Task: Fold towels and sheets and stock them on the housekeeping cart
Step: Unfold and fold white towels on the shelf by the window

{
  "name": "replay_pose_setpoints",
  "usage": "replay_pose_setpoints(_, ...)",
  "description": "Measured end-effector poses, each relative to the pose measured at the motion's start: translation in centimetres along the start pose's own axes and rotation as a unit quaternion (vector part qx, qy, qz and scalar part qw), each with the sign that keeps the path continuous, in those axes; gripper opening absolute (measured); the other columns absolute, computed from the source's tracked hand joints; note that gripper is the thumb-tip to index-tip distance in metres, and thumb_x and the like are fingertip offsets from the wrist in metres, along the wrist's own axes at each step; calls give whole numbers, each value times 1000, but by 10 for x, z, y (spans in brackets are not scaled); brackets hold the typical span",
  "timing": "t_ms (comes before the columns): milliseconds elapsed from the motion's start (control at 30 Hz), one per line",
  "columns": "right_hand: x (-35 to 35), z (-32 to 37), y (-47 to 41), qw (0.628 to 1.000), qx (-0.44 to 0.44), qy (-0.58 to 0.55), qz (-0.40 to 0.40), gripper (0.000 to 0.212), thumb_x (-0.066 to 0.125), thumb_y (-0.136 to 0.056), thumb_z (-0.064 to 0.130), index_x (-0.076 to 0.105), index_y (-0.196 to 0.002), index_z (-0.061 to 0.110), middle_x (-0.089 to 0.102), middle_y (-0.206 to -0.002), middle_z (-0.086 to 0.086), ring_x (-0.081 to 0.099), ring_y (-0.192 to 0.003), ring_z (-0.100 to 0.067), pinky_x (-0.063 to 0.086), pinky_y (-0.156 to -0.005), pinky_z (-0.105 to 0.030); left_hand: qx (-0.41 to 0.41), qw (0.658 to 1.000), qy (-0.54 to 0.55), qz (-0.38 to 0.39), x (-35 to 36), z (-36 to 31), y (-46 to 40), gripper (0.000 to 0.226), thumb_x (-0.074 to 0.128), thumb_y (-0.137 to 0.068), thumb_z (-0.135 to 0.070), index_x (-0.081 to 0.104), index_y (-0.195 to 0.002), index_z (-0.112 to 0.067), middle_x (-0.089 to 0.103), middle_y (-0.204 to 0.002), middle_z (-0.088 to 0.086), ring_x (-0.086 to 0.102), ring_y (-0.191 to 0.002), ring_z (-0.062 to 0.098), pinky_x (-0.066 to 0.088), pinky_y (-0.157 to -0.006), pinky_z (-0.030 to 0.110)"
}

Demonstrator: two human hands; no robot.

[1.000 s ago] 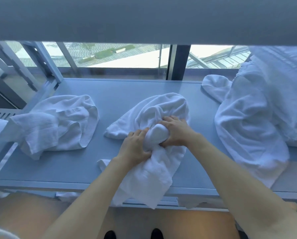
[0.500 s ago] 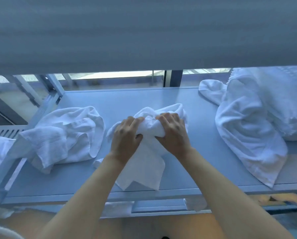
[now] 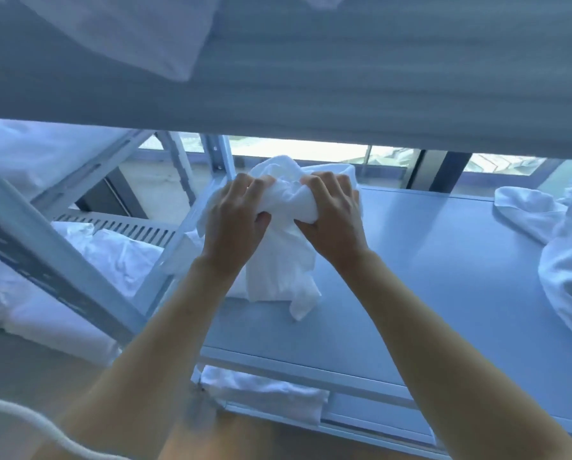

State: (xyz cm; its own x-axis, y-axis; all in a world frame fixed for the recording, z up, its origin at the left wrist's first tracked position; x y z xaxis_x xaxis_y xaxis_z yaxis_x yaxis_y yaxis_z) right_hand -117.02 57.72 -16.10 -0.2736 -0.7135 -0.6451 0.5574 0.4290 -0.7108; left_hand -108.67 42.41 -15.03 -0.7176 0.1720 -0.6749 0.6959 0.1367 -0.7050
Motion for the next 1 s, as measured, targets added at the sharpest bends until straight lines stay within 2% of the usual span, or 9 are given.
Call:
replay_pose_setpoints(100, 41, 36, -8, 999, -9, -23, 23, 47, 79, -77, 27, 63, -119, 15, 60, -123, -1, 51, -110, -31, 38, -78, -40, -21, 999, -40, 1, -12, 52, 18, 51, 69, -81, -3, 61, -129, -16, 60, -113, 7, 60, -103, 31, 50, -87, 41)
replay_pose_setpoints(167, 75, 51, -3, 997, 2, -40, 72, 50, 77, -76, 29, 60, -122, 16, 57, -125, -2, 51, -112, -32, 42, -81, -43, -57, 996, -61, 34, -8, 83, 35, 54, 67, -79, -4, 60, -131, -19, 59, -113, 5, 60, -102, 30, 49, -87, 40)
replay_pose_setpoints(267, 130, 56, 25, 976, 50, -60, 206, 67, 77, -76, 40, 53, -135, 19, 48, -141, -5, 48, -124, -34, 45, -92, -51, -119, 979, -47, 156, 15, 119, 70, 63, 66, -81, -13, 58, -142, -24, 59, -127, 7, 58, -110, 34, 46, -98, 44)
replay_pose_setpoints(367, 161, 49, 65, 952, 96, -54, 286, 87, 77, -77, 58, 43, -149, 24, 39, -154, -7, 43, -135, -34, 39, -103, -49, -136, 954, -13, 266, 36, 130, 108, 72, 66, -89, -37, 43, -156, -28, 53, -143, 12, 52, -125, 37, 42, -108, 47)
replay_pose_setpoints(433, 164, 43, 78, 948, 110, -62, 292, 92, 75, -77, 60, 37, -154, 28, 34, -159, -6, 38, -140, -34, 37, -109, -49, -134, 954, 6, 270, 41, 129, 121, 81, 67, -87, -48, 35, -159, -29, 47, -150, 12, 48, -132, 36, 42, -111, 48)
replay_pose_setpoints(533, 154, 40, 78, 949, 80, -57, 301, 101, 70, -74, 62, 24, -159, 35, 22, -165, -6, 28, -147, -35, 37, -111, -56, -125, 957, 18, 262, 43, 128, 130, 101, 74, -79, -55, 21, -163, -34, 36, -159, 8, 38, -143, 33, 37, -117, 50)
replay_pose_setpoints(700, 141, 50, 98, 948, 12, -61, 314, 115, 80, -72, 39, 9, -162, 43, 5, -170, -3, 10, -156, -37, 30, -120, -56, -135, 949, 18, 286, 52, 137, 142, 119, 83, -71, -45, 8, -163, -40, 21, -167, 4, 25, -151, 31, 32, -121, 49)
replay_pose_setpoints(833, 160, 48, 108, 942, 39, -42, 330, 109, 71, -74, 10, 12, -162, 41, -2, -170, 1, 5, -157, -35, 28, -121, -54, -152, 945, 19, 289, 67, 143, 146, 117, 83, -73, -41, 9, -163, -41, 15, -169, 3, 22, -152, 33, 36, -118, 53)
replay_pose_setpoints(1000, 188, 38, 69, 932, 49, -13, 359, 104, 68, -75, 9, 16, -161, 37, 0, -169, -1, 6, -155, -37, 32, -117, -58, -165, 941, 5, 296, 87, 162, 117, 115, 82, -77, -44, 7, -164, -36, 13, -169, 7, 18, -154, 33, 32, -119, 55)
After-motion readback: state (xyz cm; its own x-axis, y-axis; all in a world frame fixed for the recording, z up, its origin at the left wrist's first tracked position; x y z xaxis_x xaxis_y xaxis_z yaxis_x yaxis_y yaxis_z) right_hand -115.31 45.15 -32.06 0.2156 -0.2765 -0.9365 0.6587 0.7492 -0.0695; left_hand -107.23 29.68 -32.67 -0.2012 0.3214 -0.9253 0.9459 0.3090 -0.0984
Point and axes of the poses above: each hand's wrist, its own y-axis away from the middle knuckle, its own x-axis out of the palm, z = x × y, the point moved 6 cm from there along -y, towards the middle knuckle
